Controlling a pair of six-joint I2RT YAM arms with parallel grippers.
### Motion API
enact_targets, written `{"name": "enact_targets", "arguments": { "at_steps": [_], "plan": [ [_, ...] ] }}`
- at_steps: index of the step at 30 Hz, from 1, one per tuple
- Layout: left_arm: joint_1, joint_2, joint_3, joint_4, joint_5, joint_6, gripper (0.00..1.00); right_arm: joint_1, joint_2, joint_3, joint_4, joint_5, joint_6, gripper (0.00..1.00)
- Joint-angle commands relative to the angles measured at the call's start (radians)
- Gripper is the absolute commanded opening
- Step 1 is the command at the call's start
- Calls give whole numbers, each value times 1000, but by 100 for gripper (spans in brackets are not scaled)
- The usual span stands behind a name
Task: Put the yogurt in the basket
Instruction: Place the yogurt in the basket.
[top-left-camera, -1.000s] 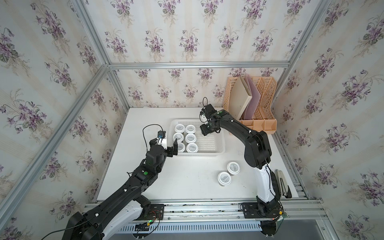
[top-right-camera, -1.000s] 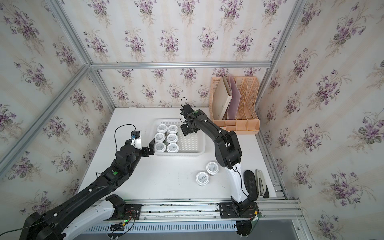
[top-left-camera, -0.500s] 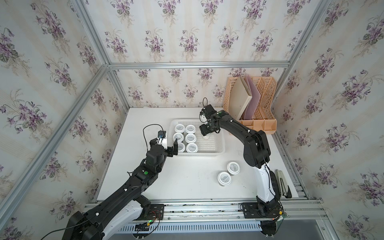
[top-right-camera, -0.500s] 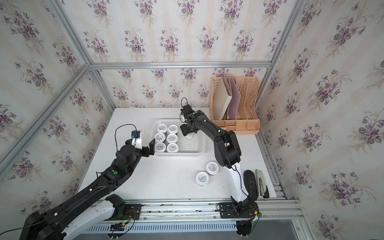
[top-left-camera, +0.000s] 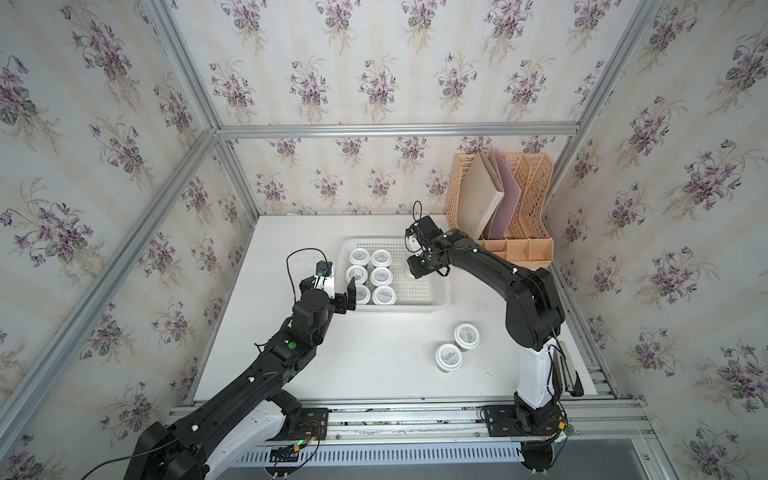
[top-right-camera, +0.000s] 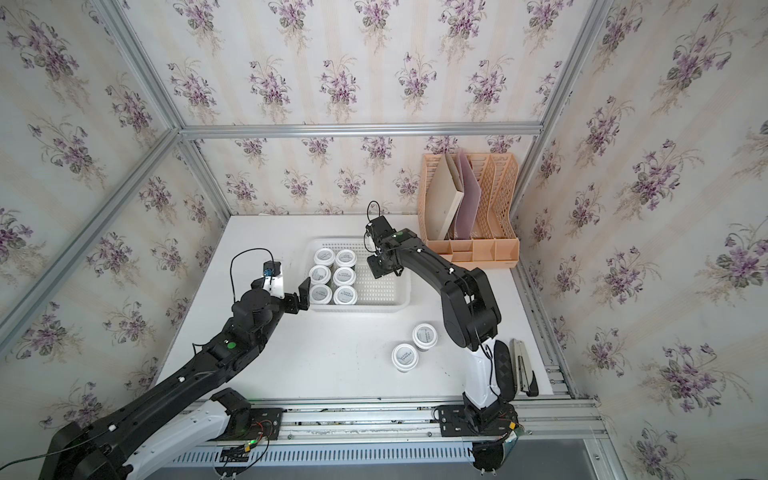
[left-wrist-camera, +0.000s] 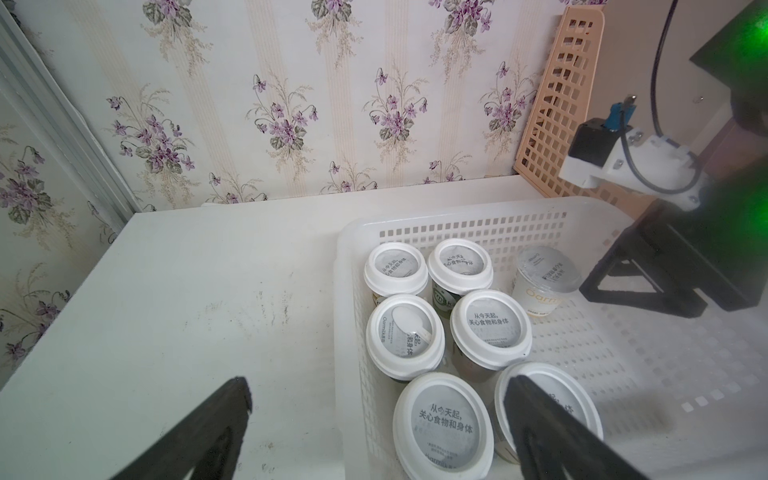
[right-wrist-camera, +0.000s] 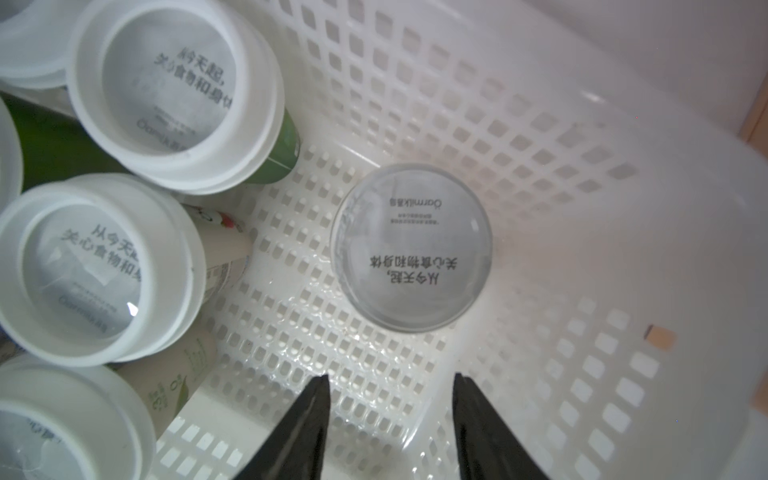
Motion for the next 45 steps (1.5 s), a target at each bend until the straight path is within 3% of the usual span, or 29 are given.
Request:
{"name": "enact_targets", "arguments": {
  "at_steps": [1,25,34,45],
  "plan": [
    [2,1,10,32,5,-2,99,4,-13,-36,42,-20,19,51],
    [1,8,14,29,3,1,99,1,60,-44,156,-32,30,51],
    [1,21,16,34,11,-2,99,43,-283,-310,175,-33,76,62],
    [2,11,18,26,16,-12,99,173,-718,-543,-101,30,211,75]
  ]
}}
